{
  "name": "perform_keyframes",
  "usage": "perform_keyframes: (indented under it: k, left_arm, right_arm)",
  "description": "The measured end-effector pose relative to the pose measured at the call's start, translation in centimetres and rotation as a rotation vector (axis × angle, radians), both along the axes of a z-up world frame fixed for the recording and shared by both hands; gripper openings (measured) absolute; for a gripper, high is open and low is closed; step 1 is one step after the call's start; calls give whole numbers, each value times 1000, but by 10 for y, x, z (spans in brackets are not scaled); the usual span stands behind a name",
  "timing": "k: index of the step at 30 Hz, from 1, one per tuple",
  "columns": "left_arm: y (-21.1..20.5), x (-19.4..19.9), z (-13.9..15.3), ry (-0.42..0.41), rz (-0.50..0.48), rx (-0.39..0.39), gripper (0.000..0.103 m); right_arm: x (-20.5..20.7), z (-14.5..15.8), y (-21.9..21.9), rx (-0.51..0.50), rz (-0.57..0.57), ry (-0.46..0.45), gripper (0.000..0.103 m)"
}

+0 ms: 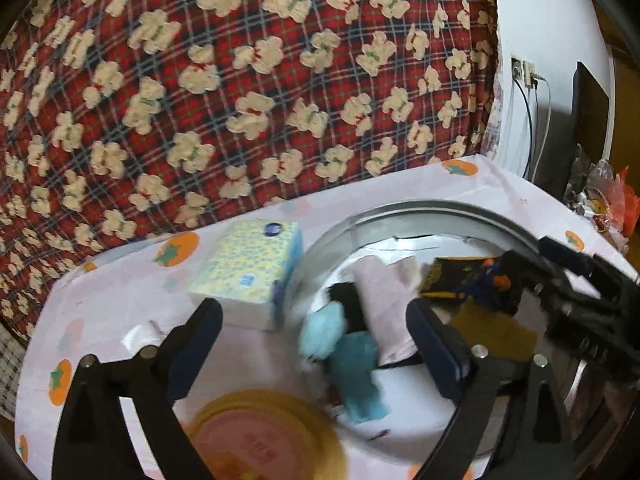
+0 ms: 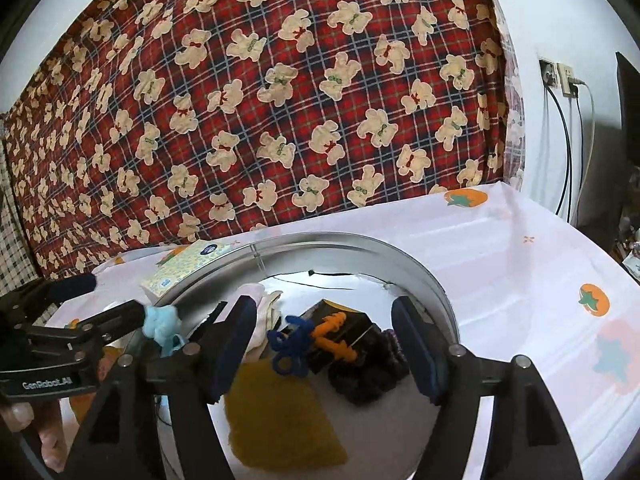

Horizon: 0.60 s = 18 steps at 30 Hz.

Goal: Organize soft objects
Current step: 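Open both tools over the bin to drop the heart and pipe-cleaner figure, then grasp the white mesh scrubber with the left tool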

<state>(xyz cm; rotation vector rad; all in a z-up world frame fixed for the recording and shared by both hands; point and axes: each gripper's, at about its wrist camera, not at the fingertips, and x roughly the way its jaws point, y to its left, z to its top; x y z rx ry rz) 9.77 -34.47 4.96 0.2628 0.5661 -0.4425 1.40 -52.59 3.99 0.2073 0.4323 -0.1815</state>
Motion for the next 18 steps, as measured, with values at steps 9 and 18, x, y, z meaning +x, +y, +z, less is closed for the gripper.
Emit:
perform_keyframes:
  k: [9,18]
  left_arm:
    - [86,28,-3,-19,171,-12,100]
    - [139,90,-32,89,327,-6,90]
  right_arm:
    - [-2,6,22,0,25,-36,72]
    - [1,9,60,-49,108,-50,75]
